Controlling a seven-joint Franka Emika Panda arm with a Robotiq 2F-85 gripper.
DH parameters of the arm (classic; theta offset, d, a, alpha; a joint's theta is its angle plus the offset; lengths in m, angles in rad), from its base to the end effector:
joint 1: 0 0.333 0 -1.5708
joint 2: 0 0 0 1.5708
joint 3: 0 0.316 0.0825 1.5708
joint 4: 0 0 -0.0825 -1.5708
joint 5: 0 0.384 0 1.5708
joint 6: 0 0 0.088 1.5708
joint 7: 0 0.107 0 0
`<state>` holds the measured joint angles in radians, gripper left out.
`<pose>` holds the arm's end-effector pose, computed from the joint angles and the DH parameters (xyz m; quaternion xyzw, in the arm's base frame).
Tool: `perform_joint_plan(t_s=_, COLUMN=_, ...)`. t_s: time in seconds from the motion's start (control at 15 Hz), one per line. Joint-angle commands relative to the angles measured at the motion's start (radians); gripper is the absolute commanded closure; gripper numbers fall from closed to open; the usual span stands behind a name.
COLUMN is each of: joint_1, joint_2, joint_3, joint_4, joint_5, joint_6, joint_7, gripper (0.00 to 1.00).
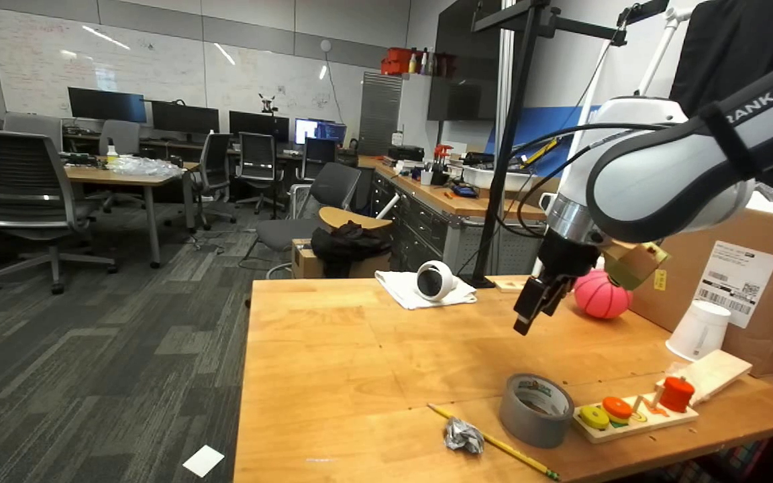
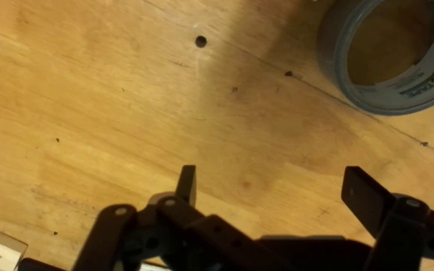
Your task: Push the ball to the right.
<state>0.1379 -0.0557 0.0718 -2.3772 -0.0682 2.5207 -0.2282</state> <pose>0.4980 0.1067 0.3639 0.9651 0.2411 0.0990 0.0254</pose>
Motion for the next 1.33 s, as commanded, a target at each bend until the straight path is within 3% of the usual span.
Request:
perform_joint_plan(t_s=0.0, joint_1=-0.027, joint_2=0.101, joint_3=-0.005, joint_4=0.125, joint_5=0.014, joint_6=0.012, joint_7=-0.052, gripper=0.0)
perform_joint_plan(t_s=0.73, joint_1=-0.166, joint_2=0.295, joint_3=-0.042, joint_4=0.389, joint_5=-0.017, joint_6=-0.029, joint_7=-0.252, gripper=0.0)
perform_joint_plan(t_s=0.93, joint_1=-0.199, joint_2=0.289, joint_3=-0.035, joint_4=0.394, joint_5=0.001, joint_6=-0.046, joint_7=-0.302, gripper=0.0)
perform_joint_plan(t_s=1.27, joint_1=-0.199, joint_2=0.289, joint_3=-0.036, joint_4=0.37, joint_5=-0.01, joint_6=-0.026, joint_7=-0.277, gripper=0.0)
